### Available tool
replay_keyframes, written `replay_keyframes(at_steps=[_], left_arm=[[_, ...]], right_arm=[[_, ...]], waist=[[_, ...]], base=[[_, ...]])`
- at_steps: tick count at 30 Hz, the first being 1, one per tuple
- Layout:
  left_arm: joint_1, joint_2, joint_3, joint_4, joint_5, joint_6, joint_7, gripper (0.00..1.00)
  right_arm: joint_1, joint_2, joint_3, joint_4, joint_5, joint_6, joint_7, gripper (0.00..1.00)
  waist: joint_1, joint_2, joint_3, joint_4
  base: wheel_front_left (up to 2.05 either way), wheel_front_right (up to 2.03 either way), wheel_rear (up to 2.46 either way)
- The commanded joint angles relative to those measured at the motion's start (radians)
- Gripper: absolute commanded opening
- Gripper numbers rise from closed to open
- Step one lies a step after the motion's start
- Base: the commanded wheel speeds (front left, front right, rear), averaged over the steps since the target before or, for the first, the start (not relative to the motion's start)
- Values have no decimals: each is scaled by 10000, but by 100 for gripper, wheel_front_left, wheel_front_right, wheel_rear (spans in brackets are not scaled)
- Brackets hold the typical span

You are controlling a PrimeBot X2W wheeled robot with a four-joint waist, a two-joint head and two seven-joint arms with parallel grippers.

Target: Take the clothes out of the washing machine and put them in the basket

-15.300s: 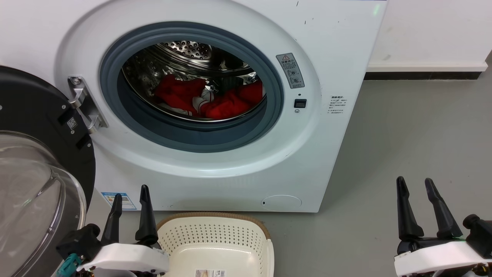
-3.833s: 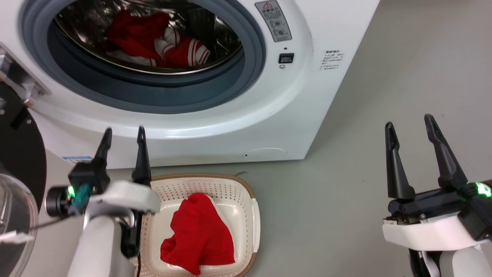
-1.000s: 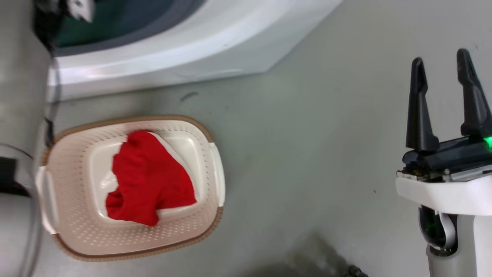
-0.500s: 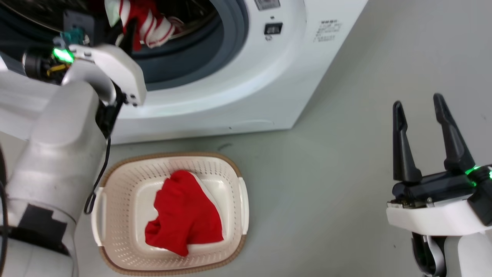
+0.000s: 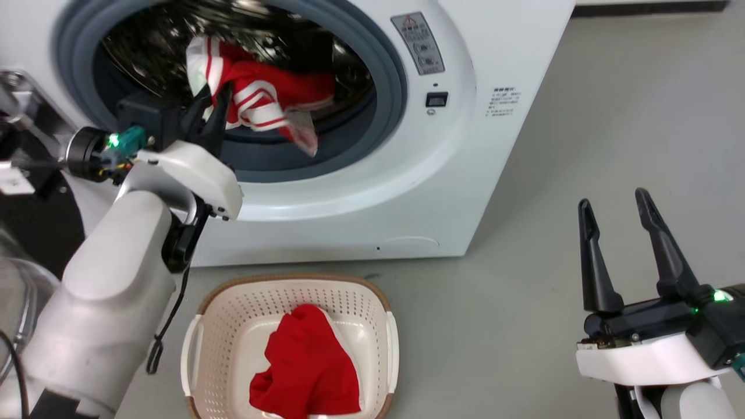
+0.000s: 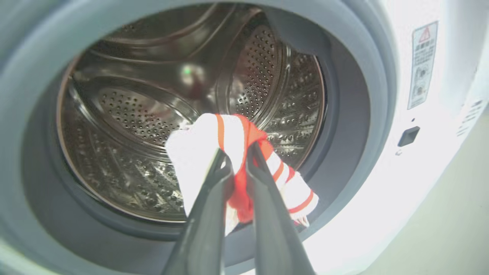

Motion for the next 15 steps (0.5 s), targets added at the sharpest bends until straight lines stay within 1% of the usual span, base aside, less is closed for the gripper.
replay_keyframes(at_steps=[1, 6, 15], left_arm=[[283, 74, 59, -334, -24, 113, -65, 0], [1241, 555, 182, -2165, 12, 664, -13, 0], [2710, 1515, 487, -5803, 14, 1803, 605, 0]], right_arm=[[137, 11, 23, 10, -48, -7, -20, 100], [352, 11, 74, 47, -44, -7, -20, 100], [649, 11, 131, 78, 49, -7, -20, 100]], waist=[[2, -1, -247, 103], [2, -1, -662, 185], [2, -1, -1165, 291]], base=[[0, 0, 0], [0, 0, 0], [0, 0, 0]])
